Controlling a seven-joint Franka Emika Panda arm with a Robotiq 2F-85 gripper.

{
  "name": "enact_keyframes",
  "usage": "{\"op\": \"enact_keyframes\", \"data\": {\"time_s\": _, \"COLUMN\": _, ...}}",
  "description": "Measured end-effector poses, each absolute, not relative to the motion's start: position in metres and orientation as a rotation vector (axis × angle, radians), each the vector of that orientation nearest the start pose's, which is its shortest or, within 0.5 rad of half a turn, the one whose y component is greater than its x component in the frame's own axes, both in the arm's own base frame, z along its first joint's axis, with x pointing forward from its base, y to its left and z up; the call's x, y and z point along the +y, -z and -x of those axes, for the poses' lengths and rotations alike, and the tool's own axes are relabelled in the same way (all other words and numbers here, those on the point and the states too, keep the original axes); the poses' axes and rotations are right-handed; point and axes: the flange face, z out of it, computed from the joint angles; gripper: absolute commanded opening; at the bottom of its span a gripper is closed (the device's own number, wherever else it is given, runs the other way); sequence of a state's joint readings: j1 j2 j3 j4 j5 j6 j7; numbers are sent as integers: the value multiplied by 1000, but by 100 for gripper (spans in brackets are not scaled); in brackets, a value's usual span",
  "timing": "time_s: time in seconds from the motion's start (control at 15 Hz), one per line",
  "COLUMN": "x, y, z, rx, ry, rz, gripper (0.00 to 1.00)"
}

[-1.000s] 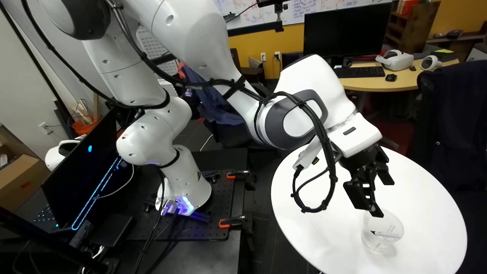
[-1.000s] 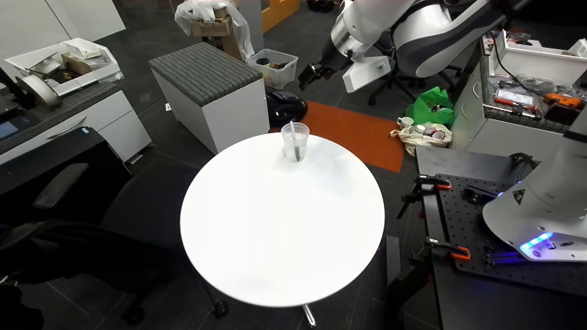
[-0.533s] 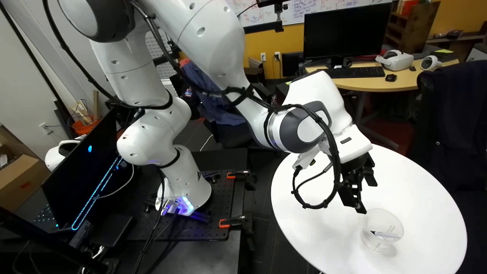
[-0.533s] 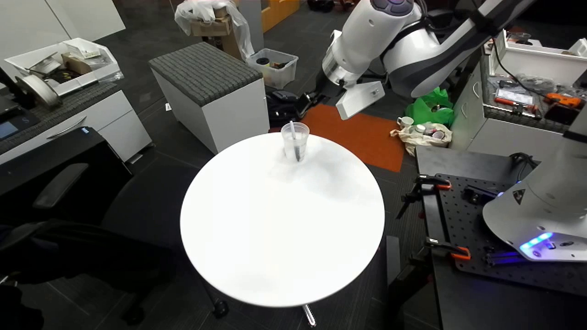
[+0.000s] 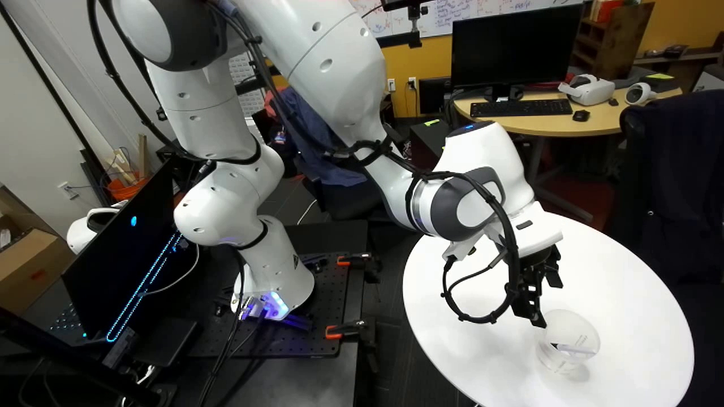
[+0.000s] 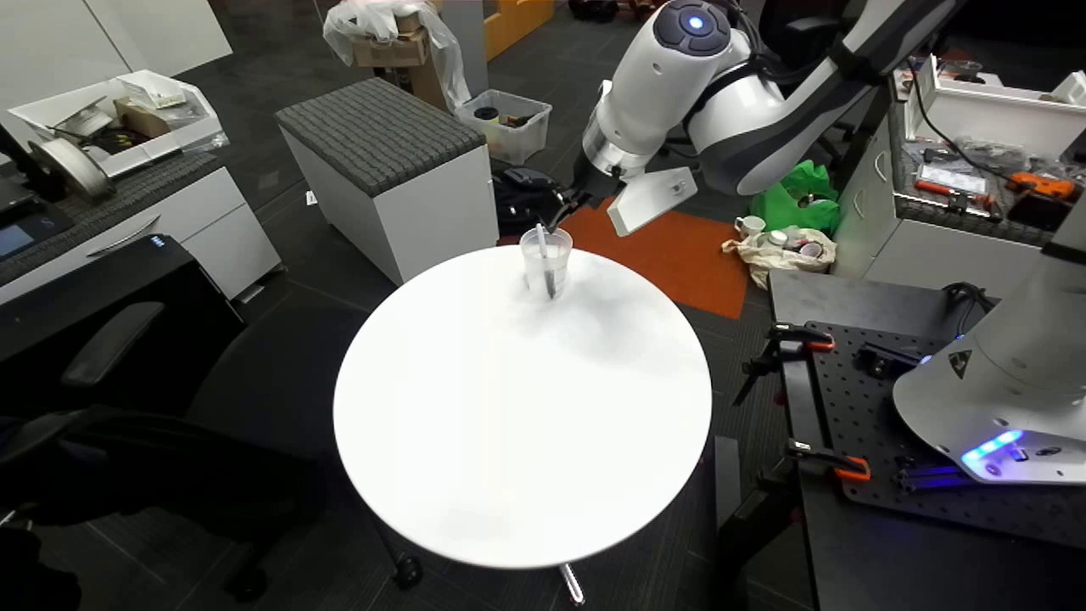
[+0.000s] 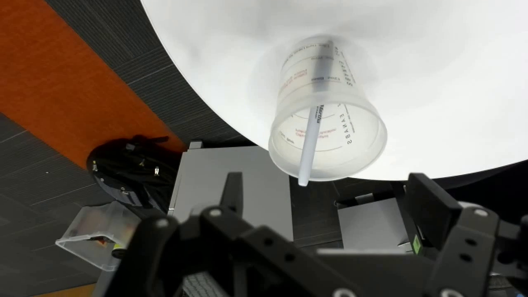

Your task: Put the marker on the table

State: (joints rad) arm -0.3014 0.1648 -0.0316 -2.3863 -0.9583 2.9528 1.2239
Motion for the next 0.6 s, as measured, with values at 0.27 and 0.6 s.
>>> {"op": "enact_keyframes", "data": {"time_s": 0.27, "x": -125, "y": -277, "z": -515, "rx": 1040, "ry": 786, "rz": 3062, "gripper": 70}}
{"op": "enact_keyframes", "data": {"time_s": 0.6, "x": -132, "y": -270, "z": -529, "rx": 1058, "ry": 780, "rz": 3068, "gripper": 74}}
